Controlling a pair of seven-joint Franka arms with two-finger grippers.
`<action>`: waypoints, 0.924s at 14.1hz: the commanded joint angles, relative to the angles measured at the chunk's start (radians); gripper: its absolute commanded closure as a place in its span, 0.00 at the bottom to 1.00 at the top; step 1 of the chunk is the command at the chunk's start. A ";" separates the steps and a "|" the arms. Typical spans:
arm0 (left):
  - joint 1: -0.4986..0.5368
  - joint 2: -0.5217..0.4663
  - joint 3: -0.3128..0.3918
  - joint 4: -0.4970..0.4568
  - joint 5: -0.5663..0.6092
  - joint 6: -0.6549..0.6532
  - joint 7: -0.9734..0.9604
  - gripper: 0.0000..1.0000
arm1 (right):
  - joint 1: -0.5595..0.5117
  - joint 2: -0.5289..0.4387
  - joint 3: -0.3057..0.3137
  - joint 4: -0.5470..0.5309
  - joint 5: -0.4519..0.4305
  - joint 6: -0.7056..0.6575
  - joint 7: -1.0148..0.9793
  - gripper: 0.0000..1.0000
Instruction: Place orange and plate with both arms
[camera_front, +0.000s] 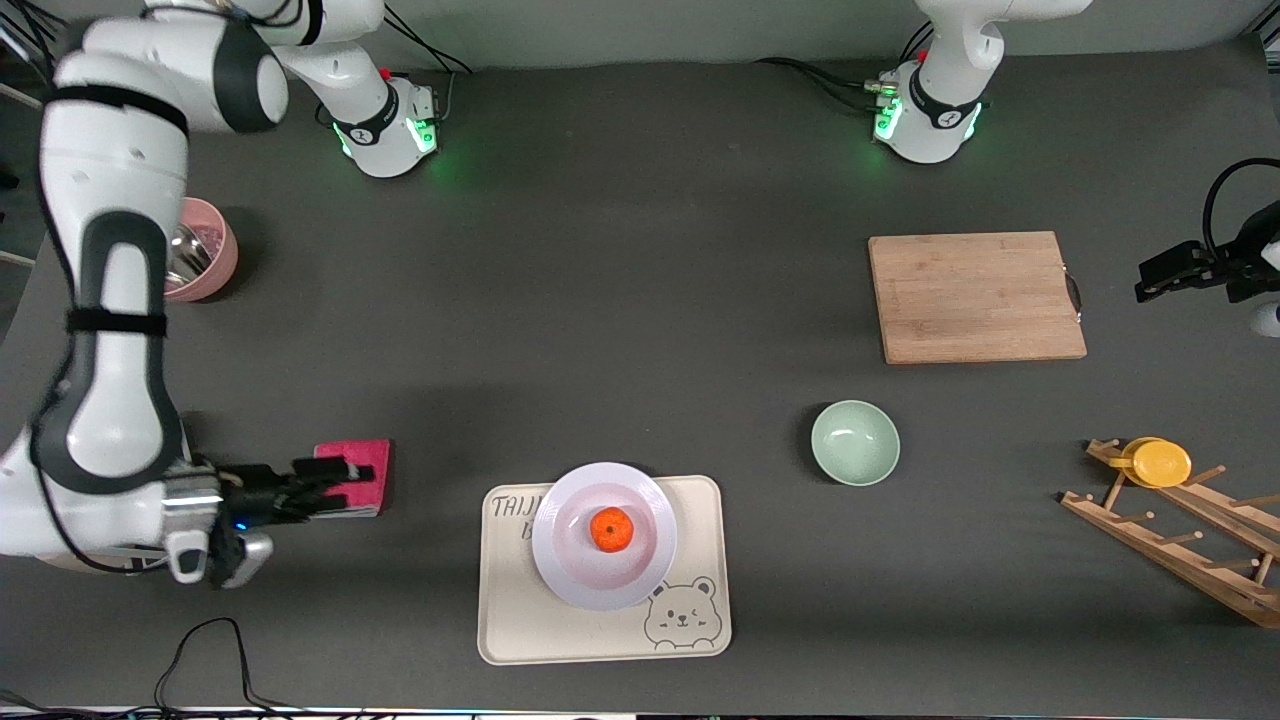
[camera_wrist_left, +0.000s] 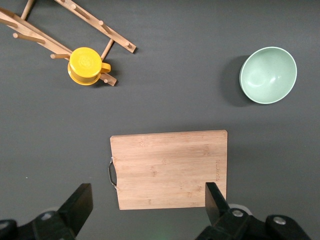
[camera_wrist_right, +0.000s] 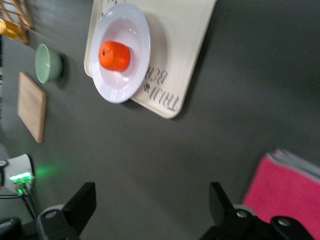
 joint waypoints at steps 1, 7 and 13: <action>-0.018 -0.020 0.007 -0.014 0.012 0.009 0.006 0.00 | 0.025 -0.300 0.004 -0.237 -0.232 0.019 0.113 0.00; -0.028 -0.017 -0.005 -0.015 0.010 0.008 0.002 0.00 | 0.027 -0.635 0.062 -0.419 -0.559 0.019 0.400 0.00; -0.028 -0.018 -0.022 -0.015 0.010 -0.001 0.004 0.00 | 0.026 -0.710 0.108 -0.411 -0.685 -0.023 0.488 0.00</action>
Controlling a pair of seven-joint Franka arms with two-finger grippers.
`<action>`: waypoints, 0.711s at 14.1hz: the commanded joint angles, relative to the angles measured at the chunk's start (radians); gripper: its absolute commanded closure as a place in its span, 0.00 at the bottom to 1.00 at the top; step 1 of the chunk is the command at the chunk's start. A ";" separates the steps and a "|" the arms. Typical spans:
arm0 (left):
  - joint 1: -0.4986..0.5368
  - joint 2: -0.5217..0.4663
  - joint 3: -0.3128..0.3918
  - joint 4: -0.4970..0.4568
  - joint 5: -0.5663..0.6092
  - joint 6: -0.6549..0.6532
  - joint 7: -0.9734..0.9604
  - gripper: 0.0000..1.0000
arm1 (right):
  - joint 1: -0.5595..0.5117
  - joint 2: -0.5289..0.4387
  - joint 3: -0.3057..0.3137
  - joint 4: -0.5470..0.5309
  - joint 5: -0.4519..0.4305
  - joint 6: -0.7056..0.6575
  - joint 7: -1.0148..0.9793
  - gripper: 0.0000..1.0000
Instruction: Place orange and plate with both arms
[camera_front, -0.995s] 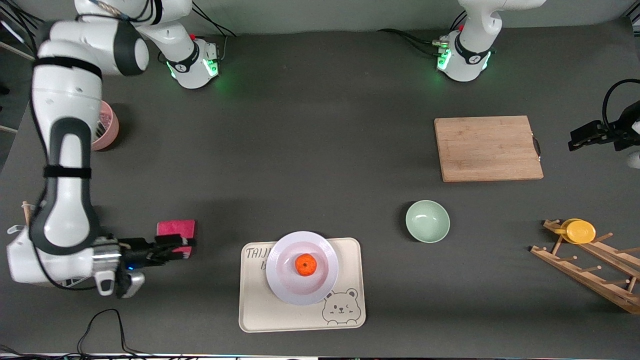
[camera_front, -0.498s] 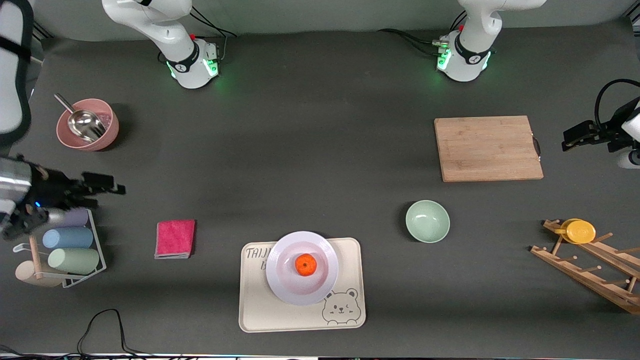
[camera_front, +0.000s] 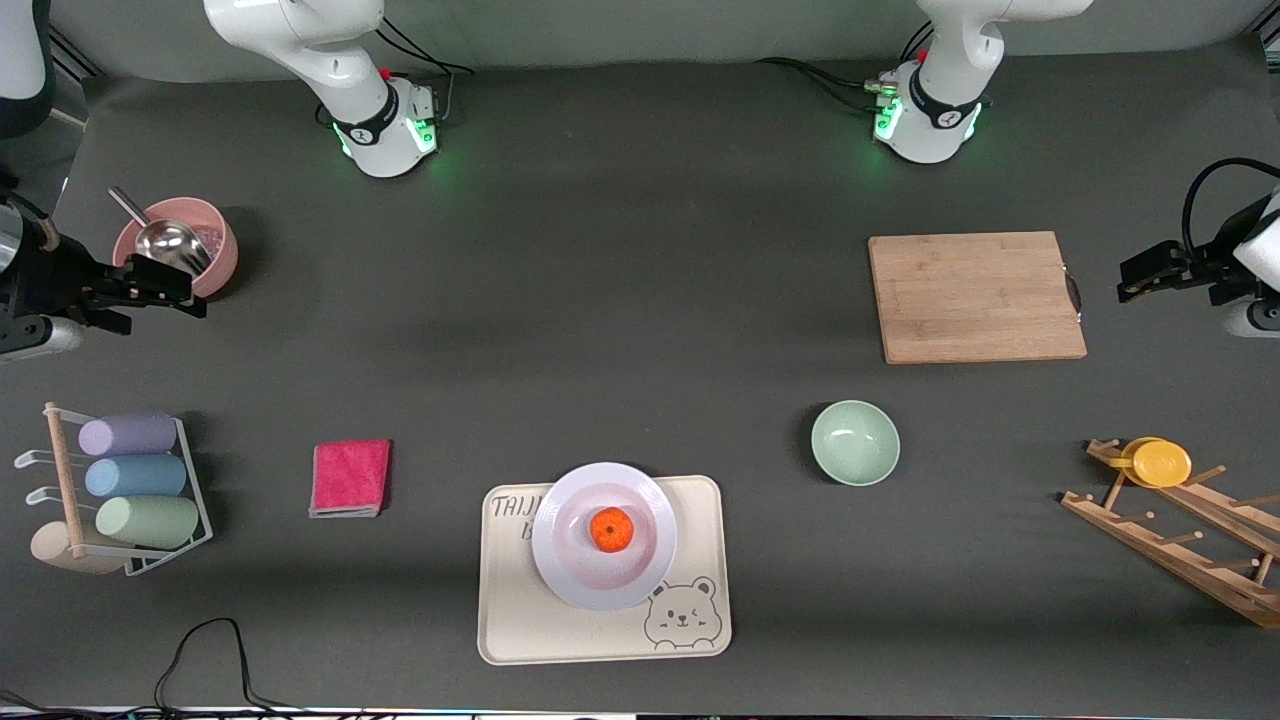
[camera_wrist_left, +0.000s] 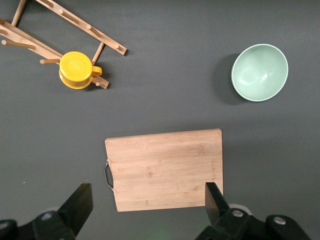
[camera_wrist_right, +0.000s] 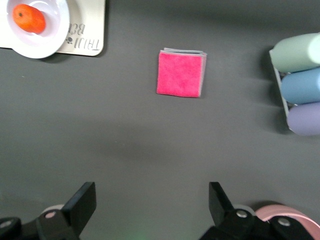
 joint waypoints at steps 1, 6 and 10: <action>-0.012 -0.017 -0.002 -0.015 0.010 -0.001 0.004 0.00 | 0.009 -0.038 0.016 -0.020 -0.055 -0.003 0.057 0.00; -0.017 -0.006 -0.002 -0.010 0.010 0.001 0.004 0.00 | 0.001 -0.019 0.014 0.017 -0.056 -0.003 0.060 0.00; -0.015 0.002 -0.007 -0.004 0.010 0.002 -0.001 0.00 | -0.005 -0.018 0.013 0.017 -0.068 -0.003 0.060 0.00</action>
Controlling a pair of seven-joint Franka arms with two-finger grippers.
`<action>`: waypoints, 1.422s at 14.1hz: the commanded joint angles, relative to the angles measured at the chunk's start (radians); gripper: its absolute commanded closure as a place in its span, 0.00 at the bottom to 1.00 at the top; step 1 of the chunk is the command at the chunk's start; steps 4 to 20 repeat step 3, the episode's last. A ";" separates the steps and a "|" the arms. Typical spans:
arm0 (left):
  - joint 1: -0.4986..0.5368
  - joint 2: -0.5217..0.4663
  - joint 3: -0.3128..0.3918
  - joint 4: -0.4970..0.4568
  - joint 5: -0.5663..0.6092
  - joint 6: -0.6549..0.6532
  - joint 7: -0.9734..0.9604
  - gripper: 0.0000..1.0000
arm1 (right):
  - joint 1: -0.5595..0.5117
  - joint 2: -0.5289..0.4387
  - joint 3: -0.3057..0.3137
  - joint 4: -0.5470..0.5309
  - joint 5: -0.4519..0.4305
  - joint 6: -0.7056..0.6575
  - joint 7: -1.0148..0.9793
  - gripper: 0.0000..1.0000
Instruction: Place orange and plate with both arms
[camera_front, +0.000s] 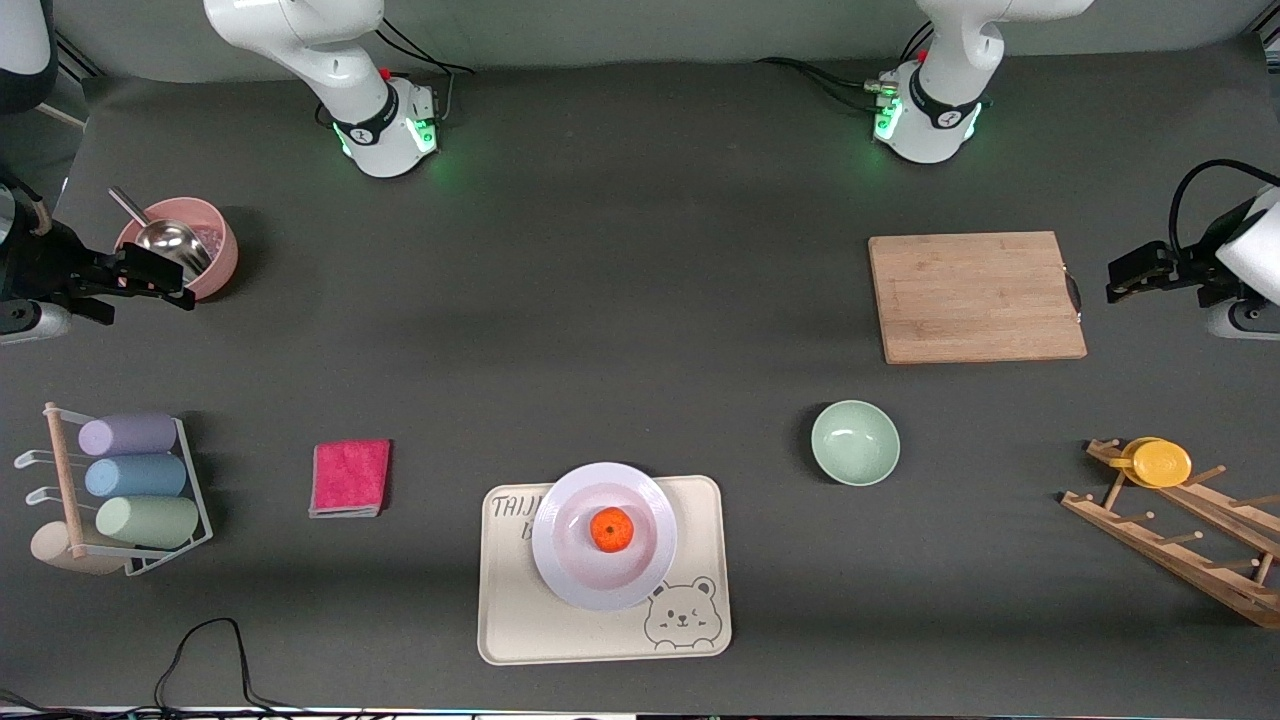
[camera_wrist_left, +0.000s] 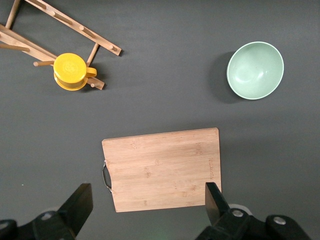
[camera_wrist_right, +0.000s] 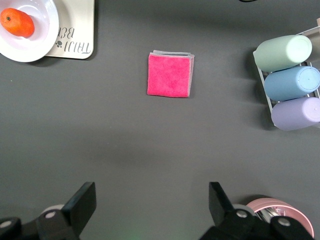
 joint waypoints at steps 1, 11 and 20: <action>-0.010 0.001 0.003 -0.003 0.010 0.003 -0.002 0.00 | -0.017 0.000 0.006 0.013 -0.039 -0.004 0.032 0.00; -0.010 0.001 0.003 -0.004 0.010 0.003 -0.024 0.00 | -0.038 -0.002 0.032 0.013 -0.041 -0.004 0.032 0.00; -0.010 0.001 0.003 -0.004 0.010 0.003 -0.024 0.00 | -0.038 -0.002 0.032 0.013 -0.041 -0.004 0.032 0.00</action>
